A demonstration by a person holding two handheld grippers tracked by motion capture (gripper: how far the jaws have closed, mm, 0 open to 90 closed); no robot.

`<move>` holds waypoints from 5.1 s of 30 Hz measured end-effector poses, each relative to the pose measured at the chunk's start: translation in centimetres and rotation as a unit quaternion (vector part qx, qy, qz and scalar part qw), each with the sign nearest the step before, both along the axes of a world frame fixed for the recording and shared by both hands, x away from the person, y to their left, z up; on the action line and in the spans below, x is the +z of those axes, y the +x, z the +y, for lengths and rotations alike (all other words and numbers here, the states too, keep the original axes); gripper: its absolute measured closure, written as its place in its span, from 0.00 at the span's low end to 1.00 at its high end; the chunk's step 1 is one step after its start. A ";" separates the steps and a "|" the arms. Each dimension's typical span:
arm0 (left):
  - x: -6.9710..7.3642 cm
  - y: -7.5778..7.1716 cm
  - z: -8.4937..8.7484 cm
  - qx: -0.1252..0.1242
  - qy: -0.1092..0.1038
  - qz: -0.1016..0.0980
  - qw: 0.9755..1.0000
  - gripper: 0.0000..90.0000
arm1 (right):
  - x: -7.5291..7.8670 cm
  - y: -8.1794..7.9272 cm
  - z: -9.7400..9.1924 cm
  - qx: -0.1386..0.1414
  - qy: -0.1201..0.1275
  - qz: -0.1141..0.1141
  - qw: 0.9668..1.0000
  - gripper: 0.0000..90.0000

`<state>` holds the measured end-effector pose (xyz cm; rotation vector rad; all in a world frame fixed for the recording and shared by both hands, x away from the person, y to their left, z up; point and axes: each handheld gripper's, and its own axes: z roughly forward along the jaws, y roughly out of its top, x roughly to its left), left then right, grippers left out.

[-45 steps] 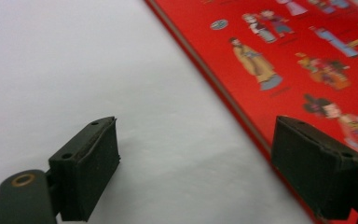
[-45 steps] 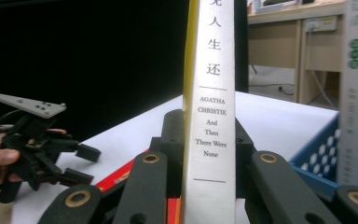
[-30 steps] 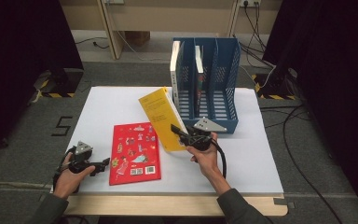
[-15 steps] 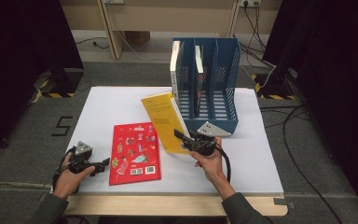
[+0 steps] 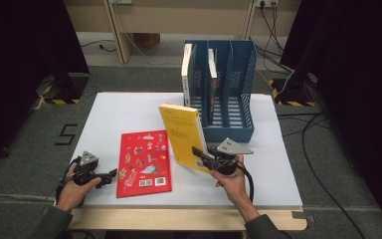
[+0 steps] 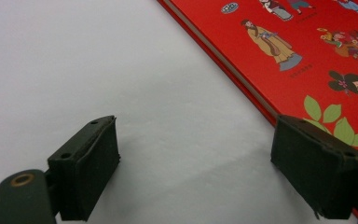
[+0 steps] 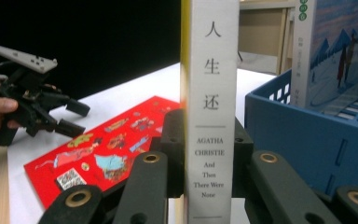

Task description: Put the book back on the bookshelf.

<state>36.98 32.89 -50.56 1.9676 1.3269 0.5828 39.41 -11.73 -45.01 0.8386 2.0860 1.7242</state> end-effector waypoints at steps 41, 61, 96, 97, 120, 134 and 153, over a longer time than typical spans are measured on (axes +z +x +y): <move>0.0 -0.1 -0.1 0.003 -0.001 -0.002 1.000 0.16 | -0.5 -3.2 -1.9 0.011 -0.041 -0.034 0.999 0.78; -0.1 -0.1 -0.1 0.003 0.000 -0.002 1.000 0.16 | -0.3 -2.7 -0.6 -0.004 -0.008 -0.034 0.999 0.78; -0.1 -0.1 -0.1 0.003 -0.001 -0.002 1.000 0.15 | 2.7 -3.0 -3.2 -0.045 0.089 -0.032 0.994 0.84; -0.1 -0.1 -0.1 0.003 -0.001 -0.002 1.000 0.15 | 2.8 -3.1 -3.3 -0.046 0.090 -0.034 0.994 0.84; -0.1 0.0 -0.1 0.002 -0.002 -0.002 1.000 0.15 | 6.9 -3.5 -7.2 -0.104 0.120 -0.079 0.984 0.84; -0.1 0.0 -0.1 0.003 -0.004 -0.003 1.000 0.15 | 9.1 -1.5 -8.6 -0.140 0.131 -0.087 0.978 0.84; -0.1 0.0 -0.1 0.003 -0.004 -0.002 1.000 0.15 | 11.3 4.8 -8.3 -0.202 0.117 -0.103 0.967 0.84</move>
